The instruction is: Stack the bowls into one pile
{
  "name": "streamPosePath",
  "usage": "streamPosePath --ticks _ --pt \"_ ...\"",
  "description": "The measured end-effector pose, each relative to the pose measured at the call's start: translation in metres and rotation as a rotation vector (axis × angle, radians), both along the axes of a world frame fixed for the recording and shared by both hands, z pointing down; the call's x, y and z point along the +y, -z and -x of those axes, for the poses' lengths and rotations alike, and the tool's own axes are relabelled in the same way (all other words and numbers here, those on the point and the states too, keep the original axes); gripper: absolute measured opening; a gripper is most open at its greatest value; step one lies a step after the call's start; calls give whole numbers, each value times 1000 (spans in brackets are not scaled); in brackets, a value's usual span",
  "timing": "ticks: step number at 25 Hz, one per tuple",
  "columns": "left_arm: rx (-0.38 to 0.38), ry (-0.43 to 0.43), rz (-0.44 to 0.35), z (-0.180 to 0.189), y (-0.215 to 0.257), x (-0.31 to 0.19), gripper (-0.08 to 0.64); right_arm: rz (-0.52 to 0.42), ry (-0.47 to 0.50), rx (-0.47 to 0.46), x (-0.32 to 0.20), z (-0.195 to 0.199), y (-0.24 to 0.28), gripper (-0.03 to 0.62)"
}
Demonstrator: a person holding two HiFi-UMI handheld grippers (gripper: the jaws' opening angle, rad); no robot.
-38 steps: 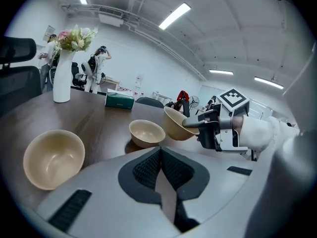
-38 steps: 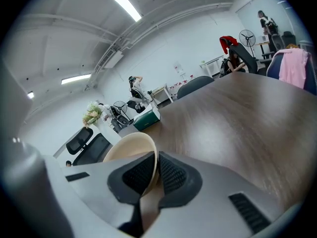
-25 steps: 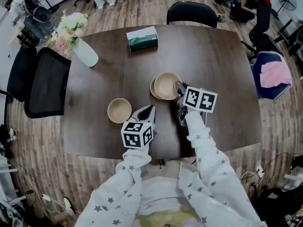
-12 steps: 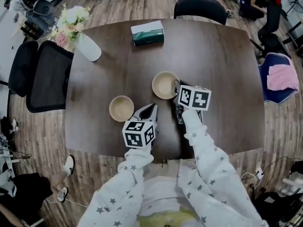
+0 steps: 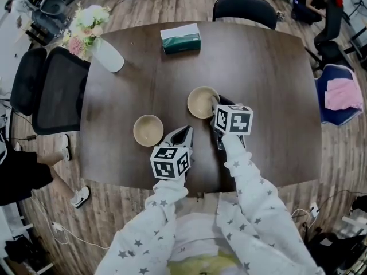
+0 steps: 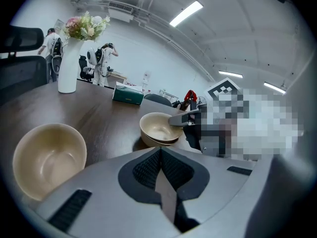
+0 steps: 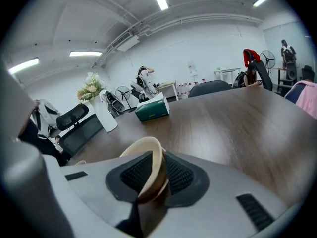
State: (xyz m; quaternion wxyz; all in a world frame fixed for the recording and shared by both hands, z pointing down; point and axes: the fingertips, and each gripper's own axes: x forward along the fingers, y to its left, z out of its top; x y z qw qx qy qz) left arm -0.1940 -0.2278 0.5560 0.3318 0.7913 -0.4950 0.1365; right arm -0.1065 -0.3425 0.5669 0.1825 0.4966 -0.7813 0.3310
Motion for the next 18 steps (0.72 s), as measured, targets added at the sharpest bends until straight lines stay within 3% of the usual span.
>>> streamPosePath --ticks 5,9,15,18 --pt "3 -2 -5 -3 3 6 26 -52 48 53 5 3 9 128" --pt "5 5 -17 -2 7 5 26 -75 22 67 3 -2 13 160" --pt "8 13 -29 2 10 6 26 -85 -20 59 7 -11 16 157" --pt "5 25 -42 5 14 8 26 -107 -17 50 12 -15 23 108"
